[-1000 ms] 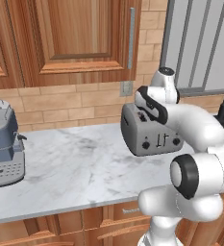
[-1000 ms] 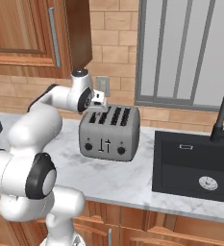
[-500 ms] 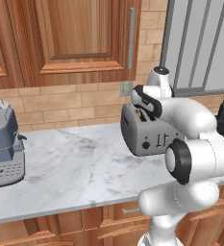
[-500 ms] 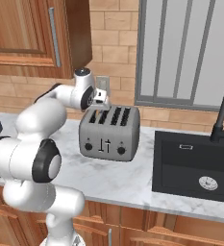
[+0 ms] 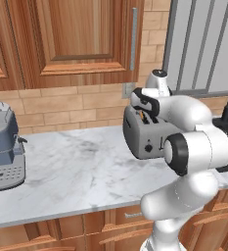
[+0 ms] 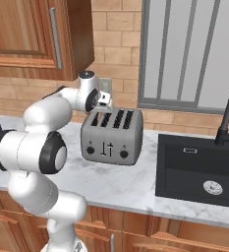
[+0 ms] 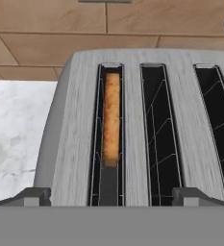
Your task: Start the toaster. Once the lever pops up, take the bread to the plate on the dining counter.
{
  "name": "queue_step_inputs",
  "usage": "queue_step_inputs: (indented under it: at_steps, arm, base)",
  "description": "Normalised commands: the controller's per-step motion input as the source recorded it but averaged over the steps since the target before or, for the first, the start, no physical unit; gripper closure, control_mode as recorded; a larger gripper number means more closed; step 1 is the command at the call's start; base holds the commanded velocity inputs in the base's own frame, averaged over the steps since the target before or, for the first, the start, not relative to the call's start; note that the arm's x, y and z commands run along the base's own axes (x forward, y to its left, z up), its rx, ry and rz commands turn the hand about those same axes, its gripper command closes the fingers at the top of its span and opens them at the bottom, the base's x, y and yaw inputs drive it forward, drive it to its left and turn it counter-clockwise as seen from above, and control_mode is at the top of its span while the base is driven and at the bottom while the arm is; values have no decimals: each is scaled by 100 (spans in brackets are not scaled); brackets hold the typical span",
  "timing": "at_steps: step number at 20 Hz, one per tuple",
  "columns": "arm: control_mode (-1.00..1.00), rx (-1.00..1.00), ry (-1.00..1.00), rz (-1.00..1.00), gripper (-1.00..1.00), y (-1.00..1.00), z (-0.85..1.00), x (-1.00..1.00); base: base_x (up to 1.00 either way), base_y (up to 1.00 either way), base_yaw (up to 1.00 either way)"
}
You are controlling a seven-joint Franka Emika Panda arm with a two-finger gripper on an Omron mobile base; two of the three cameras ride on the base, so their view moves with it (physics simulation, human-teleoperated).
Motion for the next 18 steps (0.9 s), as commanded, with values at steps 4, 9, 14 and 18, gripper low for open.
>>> queue_step_inputs:
  at_steps: [4, 9, 14, 18]
  arm:
    - [-100, 0, 0, -2, -100, 0, -2, 18]
    - [-100, 0, 0, -2, -100, 0, 0, 17]
    - [-100, 0, 0, -1, -100, 0, -4, 15]
    - [-100, 0, 0, -1, -100, 0, -7, 12]
  base:
    - [0, 0, 0]
    - [0, 0, 0]
    - [0, 0, 0]
    - [0, 0, 0]
